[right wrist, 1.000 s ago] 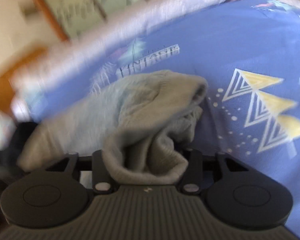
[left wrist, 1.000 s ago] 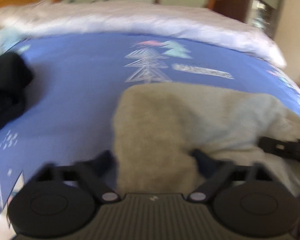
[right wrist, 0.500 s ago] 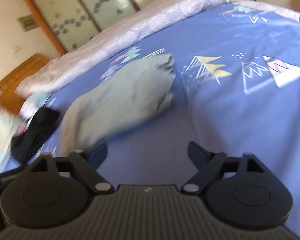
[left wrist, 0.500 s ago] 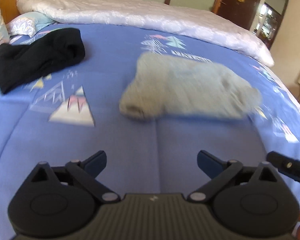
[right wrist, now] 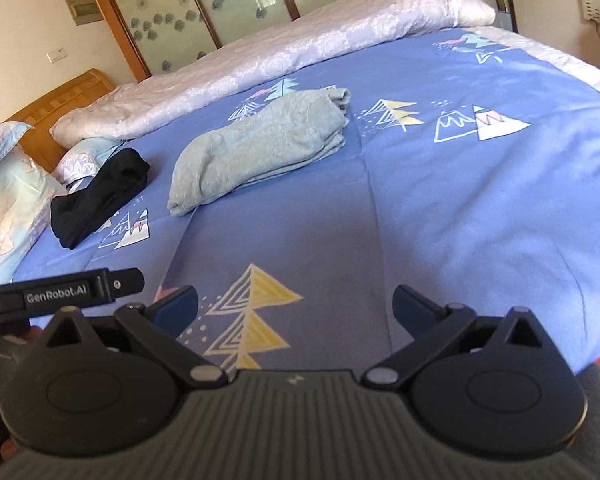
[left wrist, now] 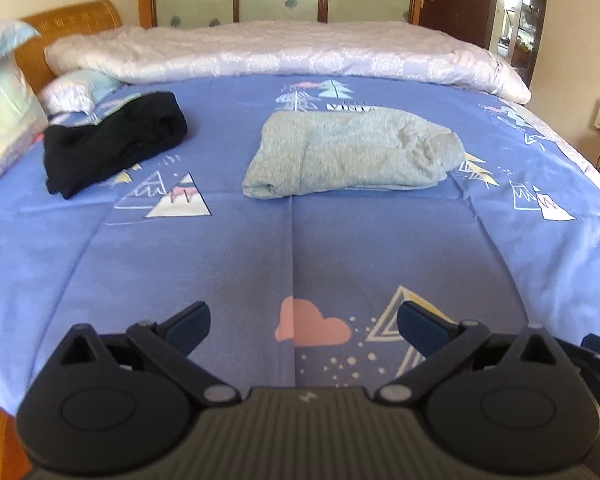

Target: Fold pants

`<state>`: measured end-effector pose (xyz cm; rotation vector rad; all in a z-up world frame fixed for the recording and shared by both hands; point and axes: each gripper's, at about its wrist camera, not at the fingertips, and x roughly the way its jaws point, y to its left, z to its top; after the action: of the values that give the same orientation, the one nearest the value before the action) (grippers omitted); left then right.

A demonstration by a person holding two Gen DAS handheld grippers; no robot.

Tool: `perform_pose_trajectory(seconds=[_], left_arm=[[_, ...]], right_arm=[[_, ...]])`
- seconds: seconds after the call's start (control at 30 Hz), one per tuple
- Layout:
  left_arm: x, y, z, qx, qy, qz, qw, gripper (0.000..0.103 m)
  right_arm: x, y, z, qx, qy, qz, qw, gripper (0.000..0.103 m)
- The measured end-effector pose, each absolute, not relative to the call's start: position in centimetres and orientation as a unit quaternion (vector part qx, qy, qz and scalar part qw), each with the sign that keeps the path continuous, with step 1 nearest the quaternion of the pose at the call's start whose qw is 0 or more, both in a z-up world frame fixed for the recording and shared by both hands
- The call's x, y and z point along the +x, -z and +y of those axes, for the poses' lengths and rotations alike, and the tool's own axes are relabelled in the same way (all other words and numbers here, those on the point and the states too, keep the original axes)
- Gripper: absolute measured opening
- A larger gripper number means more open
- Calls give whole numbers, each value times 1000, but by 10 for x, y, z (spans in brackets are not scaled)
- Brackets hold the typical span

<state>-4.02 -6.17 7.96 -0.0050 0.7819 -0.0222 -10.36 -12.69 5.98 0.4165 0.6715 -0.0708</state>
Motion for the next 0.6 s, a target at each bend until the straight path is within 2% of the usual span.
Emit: perform_pose_trajectory(seconds=[0.27,0.6], left_arm=[[-61,-96,-80,96,-90,327,936,103],[-63,-91,-83,77,-45,393,915,103]], right_arm=[[-118,-71,-111,192,39,298,934,103],[-115,-65,-109,213,33,313,925,103]])
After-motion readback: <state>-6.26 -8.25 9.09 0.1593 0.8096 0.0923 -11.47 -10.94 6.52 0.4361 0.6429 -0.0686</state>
